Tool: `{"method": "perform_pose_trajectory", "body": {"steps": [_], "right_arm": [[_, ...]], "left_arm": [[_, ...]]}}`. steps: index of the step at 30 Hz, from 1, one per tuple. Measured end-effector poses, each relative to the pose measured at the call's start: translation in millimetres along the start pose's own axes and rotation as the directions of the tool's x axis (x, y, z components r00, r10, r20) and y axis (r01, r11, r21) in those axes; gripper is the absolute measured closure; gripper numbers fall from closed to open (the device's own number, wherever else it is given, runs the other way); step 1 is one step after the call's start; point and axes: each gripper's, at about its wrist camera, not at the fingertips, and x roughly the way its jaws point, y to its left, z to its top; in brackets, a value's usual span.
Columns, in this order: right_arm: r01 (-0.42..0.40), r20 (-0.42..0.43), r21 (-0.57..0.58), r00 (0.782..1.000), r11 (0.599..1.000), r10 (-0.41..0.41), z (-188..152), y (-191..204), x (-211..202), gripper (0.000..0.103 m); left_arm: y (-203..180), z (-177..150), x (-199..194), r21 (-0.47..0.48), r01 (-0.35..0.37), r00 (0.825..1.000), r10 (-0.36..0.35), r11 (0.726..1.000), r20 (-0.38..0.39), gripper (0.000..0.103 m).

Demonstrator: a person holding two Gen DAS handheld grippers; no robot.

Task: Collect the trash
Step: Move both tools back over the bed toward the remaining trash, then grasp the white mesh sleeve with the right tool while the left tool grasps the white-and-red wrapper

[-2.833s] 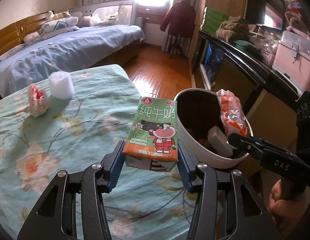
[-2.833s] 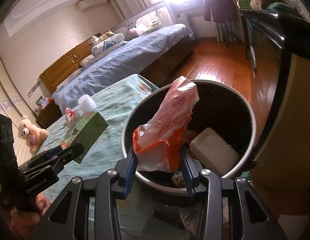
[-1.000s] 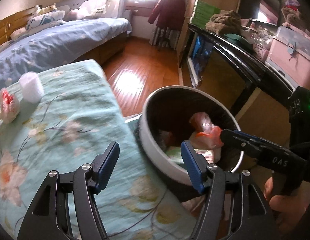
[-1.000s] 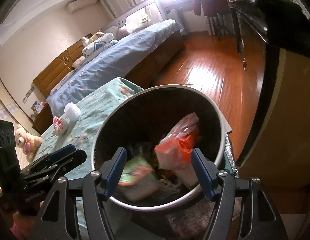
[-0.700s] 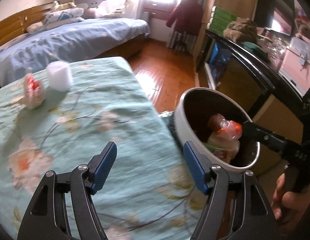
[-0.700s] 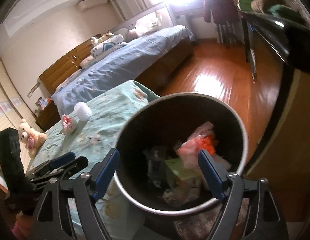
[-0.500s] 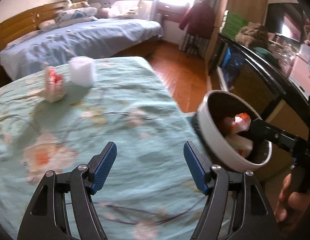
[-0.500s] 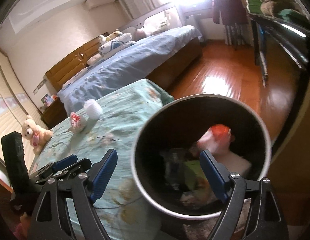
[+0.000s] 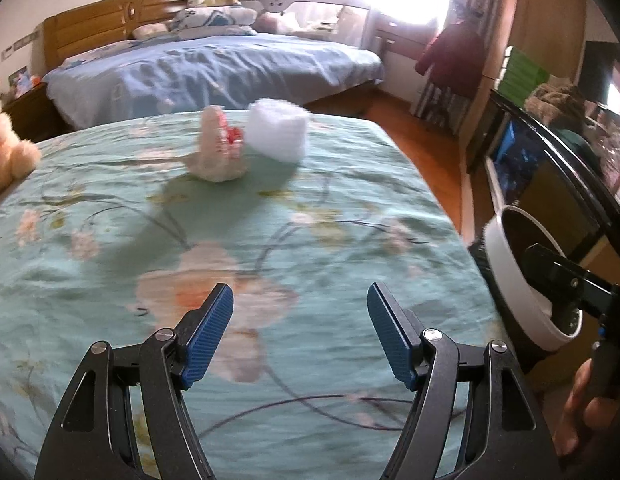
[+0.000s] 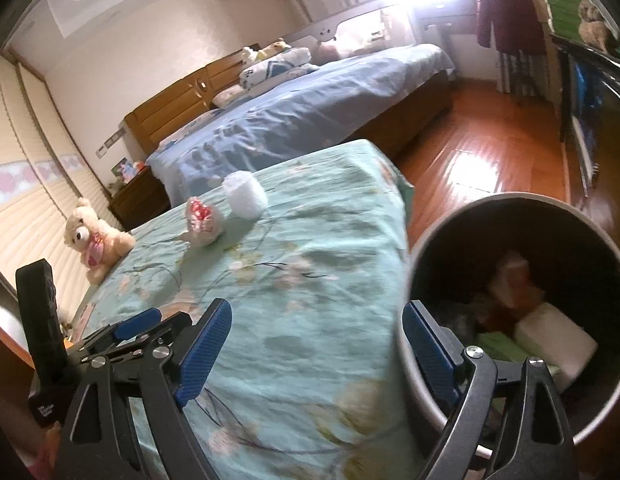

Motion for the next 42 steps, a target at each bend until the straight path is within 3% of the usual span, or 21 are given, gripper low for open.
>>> {"method": "perform_pose_trajectory", "body": {"steps": [15, 27, 32, 40, 42], "right_arm": [[-0.053, -0.073, -0.062, 0.996, 0.997, 0.049, 18.2, 33.4, 76.9, 0.014], [-0.113, -0.122, -0.064, 0.987, 0.992, 0.105, 55.7, 42.6, 145.5, 0.016], [-0.136, -0.146, -0.049, 0.981, 0.989, 0.128, 73.4, 43.4, 172.3, 0.029], [-0.181, -0.166, -0.048, 0.971, 0.982, 0.17, 93.2, 53.1, 204.0, 0.034], [-0.182, -0.164, -0.063, 0.972, 0.981, 0.169, 96.5, 57.6, 209.7, 0.04]], "left_arm": [[54.1, 16.2, 15.7, -0.069, -0.081, 0.997, 0.08, 0.994, -0.009, 0.032], [74.2, 54.9, 49.4, -0.091, -0.114, 0.993, 0.114, 0.989, -0.008, 0.032], [76.2, 69.9, 65.4, -0.083, -0.106, 0.994, 0.106, 0.991, -0.007, 0.032], [77.8, 85.9, 87.7, -0.065, -0.099, 0.995, 0.099, 0.993, 0.0, 0.032], [78.3, 87.7, 91.5, -0.062, -0.094, 0.995, 0.095, 0.994, 0.004, 0.032]]}}
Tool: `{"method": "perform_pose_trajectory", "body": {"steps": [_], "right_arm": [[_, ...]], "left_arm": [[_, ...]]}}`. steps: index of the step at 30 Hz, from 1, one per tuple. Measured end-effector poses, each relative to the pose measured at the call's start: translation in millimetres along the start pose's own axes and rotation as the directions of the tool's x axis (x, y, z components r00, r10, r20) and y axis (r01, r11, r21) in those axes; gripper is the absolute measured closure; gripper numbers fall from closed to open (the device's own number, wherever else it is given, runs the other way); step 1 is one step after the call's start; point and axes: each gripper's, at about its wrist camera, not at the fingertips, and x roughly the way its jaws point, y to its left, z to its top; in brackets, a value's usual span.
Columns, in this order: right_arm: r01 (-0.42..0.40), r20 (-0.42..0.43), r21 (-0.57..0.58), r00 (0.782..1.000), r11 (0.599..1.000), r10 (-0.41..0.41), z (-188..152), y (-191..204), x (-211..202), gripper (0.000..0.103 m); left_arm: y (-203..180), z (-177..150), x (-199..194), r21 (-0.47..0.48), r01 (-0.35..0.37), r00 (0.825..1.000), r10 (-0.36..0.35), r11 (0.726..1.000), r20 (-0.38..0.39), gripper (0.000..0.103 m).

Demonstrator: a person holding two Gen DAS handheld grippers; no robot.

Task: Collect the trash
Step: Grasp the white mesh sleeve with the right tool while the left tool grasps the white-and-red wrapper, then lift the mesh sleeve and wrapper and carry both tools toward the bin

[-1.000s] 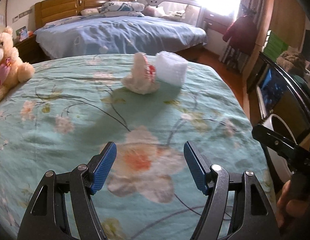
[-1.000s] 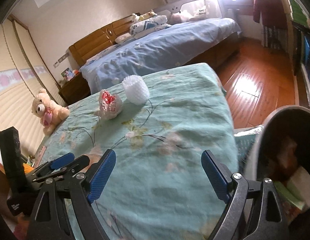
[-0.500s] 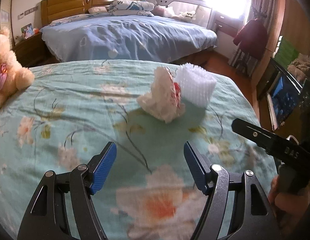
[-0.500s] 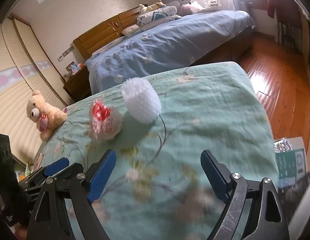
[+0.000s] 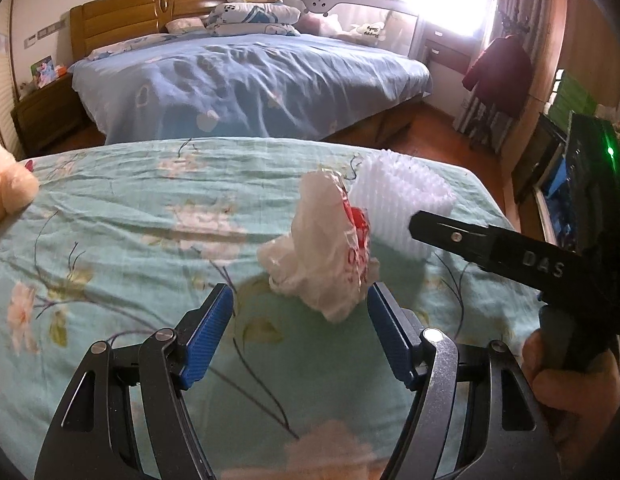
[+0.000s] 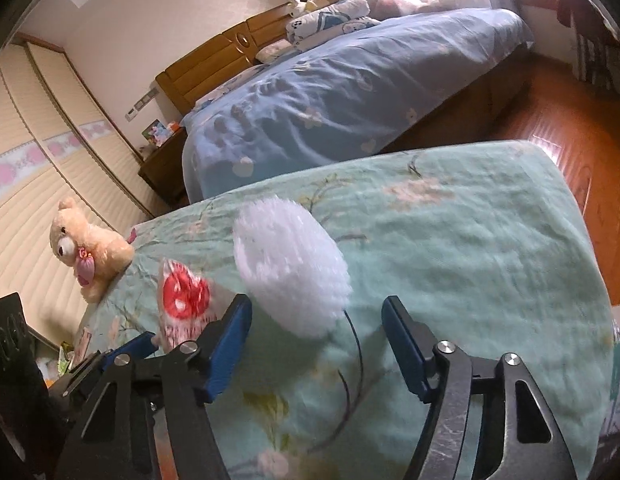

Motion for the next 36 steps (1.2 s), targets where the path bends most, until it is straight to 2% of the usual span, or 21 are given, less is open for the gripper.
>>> {"method": "perform_pose_trajectory", "body": {"steps": [1, 2, 3, 4, 7, 15, 28, 36], "right_arm": [[0.001, -0.003, -0.005, 1.0, 1.0, -0.001, 1.7, 1.1, 3.0, 0.048], [0.0, -0.009, -0.01, 1.0, 1.0, 0.0, 3.3, 2.5, 6.7, 0.058], [-0.002, -0.016, -0.013, 1.0, 1.0, 0.002, 3.4, 3.2, 9.8, 0.063], [0.0, -0.021, -0.019, 1.0, 1.0, -0.001, 2.9, 4.5, 12.1, 0.068], [0.012, -0.008, -0.04, 1.0, 0.999, -0.012, 0.0, 8.5, 8.7, 0.077], [0.041, 0.008, -0.034, 0.999, 0.999, -0.041, -26.1, 7.4, -23.8, 0.078], [0.107, 0.062, -0.021, 0.992, 0.994, -0.106, -96.2, 14.3, -92.2, 0.078], [0.124, 0.085, 0.007, 0.989, 0.992, -0.125, -126.7, 15.5, -127.1, 0.078]], "left_arm": [[-0.2, 0.6, 2.2, 0.003, 0.006, 1.0, -0.006, 1.0, 0.0, 0.035], [-0.7, 0.8, 3.5, 0.006, 0.012, 1.0, -0.012, 1.0, 0.002, 0.046], [-1.5, 0.2, 5.2, 0.012, 0.022, 1.0, -0.022, 1.0, -0.003, 0.054], [-2.3, -0.2, 7.6, 0.016, 0.036, 0.999, -0.036, 0.999, -0.015, 0.068], [-3.1, -1.6, 9.0, 0.02, 0.058, 0.998, -0.058, 0.998, -0.028, 0.079], [-0.7, -11.7, -15.0, -0.001, 0.073, 0.997, -0.073, 0.997, -0.011, 0.081], [-24.7, -64.2, -64.5, -0.01, 0.13, 0.991, -0.13, 0.992, -0.032, 0.081], [-40.2, -81.7, -86.0, 0.008, 0.153, 0.988, -0.153, 0.988, -0.029, 0.081]]}}
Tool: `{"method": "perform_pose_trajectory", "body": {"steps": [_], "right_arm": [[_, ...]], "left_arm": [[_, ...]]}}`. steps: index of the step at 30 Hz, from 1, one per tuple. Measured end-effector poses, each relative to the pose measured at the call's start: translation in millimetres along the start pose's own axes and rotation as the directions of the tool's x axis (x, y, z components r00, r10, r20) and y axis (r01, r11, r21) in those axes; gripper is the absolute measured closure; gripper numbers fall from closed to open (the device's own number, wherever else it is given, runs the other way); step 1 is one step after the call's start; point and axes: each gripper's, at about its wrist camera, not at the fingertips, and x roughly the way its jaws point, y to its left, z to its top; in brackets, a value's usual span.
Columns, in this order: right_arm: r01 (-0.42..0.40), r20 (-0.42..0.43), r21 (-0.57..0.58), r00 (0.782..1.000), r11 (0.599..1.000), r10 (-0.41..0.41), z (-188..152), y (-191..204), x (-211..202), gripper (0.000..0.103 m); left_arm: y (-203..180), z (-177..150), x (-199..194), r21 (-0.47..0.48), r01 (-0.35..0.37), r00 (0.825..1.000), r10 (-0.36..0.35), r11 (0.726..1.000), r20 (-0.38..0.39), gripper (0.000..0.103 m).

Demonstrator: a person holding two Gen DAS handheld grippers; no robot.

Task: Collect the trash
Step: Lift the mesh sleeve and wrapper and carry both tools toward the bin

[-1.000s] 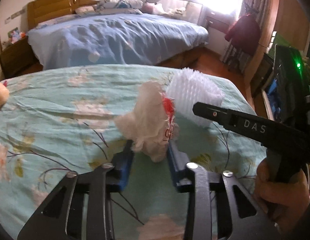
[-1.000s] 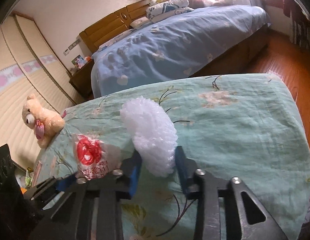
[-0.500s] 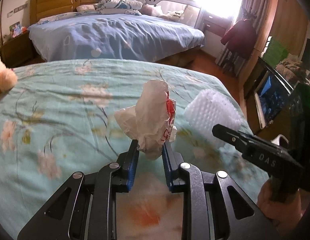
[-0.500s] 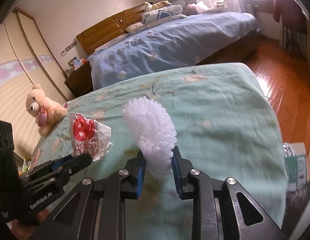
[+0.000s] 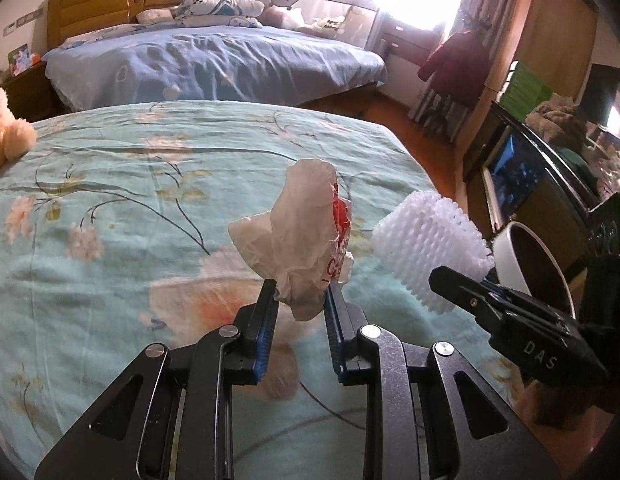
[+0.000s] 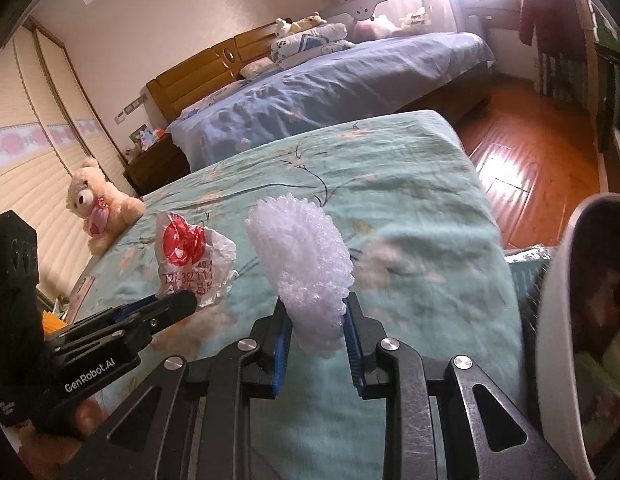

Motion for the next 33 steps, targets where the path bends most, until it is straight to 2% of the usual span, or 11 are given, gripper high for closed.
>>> {"method": "perform_pose_trajectory", "body": {"steps": [16, 33], "right_arm": [[0.038, 0.053, 0.031, 0.998, 0.999, -0.039, -20.0, -6.0, -48.1, 0.078], [0.064, 0.101, 0.054, 0.992, 0.997, -0.069, -28.6, -16.7, -83.7, 0.078]], "left_arm": [[-32.4, -17.5, -27.5, 0.059, 0.028, 0.999, -0.029, 0.998, 0.024, 0.081], [-63.0, -22.1, -36.8, 0.118, 0.046, 0.998, -0.051, 0.992, 0.035, 0.081]]}}
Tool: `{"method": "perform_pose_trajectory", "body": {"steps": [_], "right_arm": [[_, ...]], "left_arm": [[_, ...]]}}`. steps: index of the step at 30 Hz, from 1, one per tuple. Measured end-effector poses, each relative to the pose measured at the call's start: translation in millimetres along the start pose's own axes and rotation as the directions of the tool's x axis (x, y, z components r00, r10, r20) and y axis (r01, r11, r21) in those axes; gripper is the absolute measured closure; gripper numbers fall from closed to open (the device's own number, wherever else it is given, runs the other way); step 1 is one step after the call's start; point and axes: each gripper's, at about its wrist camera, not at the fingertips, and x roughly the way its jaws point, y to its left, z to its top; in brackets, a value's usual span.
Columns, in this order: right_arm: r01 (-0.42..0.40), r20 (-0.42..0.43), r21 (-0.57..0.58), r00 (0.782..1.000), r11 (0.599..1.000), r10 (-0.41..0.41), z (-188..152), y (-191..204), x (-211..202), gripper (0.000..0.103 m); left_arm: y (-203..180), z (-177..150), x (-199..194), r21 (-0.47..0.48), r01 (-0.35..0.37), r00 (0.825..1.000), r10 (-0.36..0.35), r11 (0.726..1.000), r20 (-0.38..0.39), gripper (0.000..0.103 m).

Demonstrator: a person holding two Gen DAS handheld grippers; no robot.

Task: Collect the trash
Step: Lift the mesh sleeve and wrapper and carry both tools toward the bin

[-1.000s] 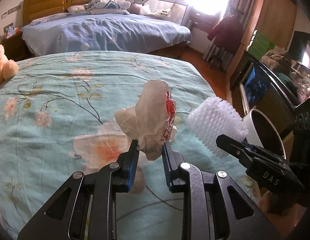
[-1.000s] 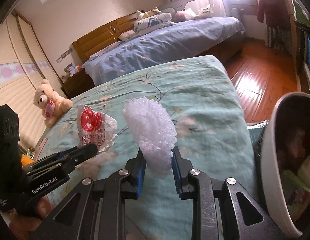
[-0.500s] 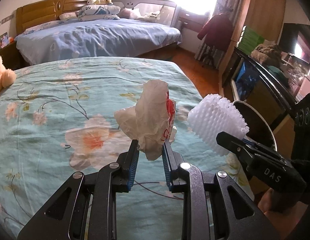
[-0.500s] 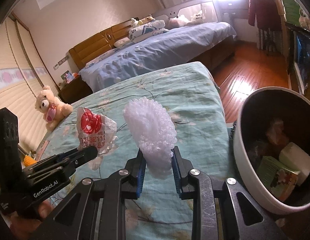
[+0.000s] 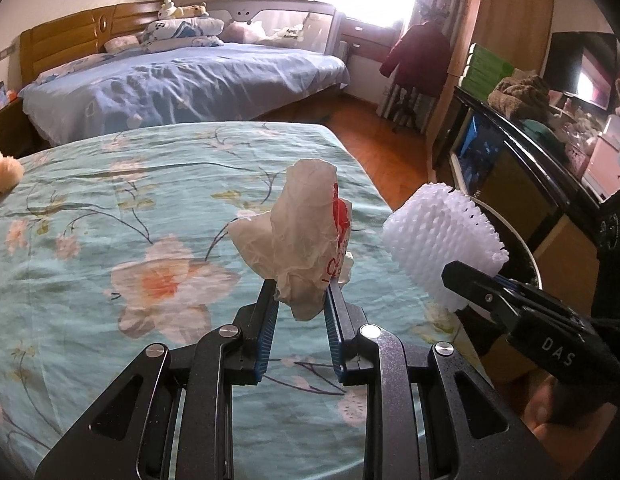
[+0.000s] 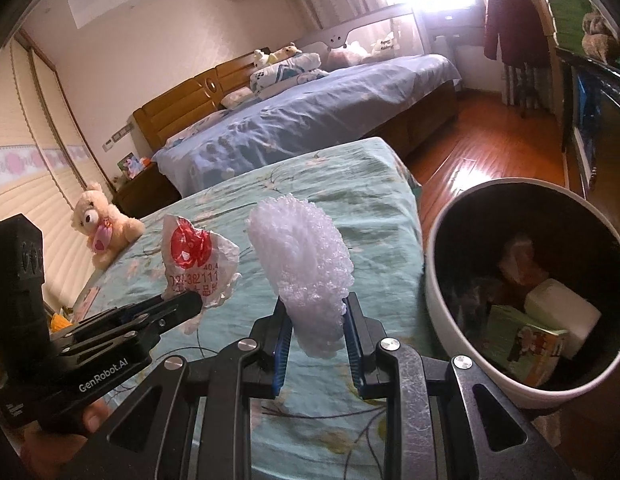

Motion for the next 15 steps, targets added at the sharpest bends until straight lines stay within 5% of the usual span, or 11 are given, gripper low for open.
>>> {"method": "perform_pose_trajectory", "body": {"steps": [15], "right_arm": [[0.016, 0.015, 0.025, 1.0, 1.0, -0.016, -4.9, -13.0, -15.4, 0.078]], "left_arm": [[-21.3, -2.2, -1.4, 0.037, 0.019, 1.0, -0.019, 0.999, -0.003, 0.081]]}}
